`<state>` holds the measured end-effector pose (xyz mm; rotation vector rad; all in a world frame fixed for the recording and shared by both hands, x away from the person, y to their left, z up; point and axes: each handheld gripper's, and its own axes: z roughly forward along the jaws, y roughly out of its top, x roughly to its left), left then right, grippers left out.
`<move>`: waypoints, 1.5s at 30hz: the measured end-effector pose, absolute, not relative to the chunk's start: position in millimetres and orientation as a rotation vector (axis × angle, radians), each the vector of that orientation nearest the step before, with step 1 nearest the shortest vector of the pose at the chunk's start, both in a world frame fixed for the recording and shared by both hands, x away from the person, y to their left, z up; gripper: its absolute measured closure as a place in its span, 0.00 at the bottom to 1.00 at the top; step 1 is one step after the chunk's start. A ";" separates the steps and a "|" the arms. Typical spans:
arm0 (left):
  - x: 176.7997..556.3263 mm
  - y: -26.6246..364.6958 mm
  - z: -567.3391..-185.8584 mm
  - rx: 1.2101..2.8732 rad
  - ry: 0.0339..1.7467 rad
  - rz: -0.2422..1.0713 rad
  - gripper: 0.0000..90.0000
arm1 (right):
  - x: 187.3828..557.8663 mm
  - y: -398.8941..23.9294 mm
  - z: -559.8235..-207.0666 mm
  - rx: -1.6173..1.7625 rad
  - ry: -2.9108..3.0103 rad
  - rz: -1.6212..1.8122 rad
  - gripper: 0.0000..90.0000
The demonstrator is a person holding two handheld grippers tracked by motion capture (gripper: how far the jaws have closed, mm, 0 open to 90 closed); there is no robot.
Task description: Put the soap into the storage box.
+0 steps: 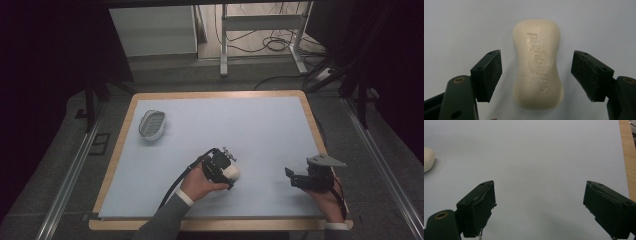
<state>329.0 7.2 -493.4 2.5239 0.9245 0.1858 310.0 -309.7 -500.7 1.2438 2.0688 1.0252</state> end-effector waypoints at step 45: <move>336.8 28.9 -492.6 2.508 0.891 0.106 0.55 | 309.7 -311.1 -500.7 1.259 2.057 1.000 0.12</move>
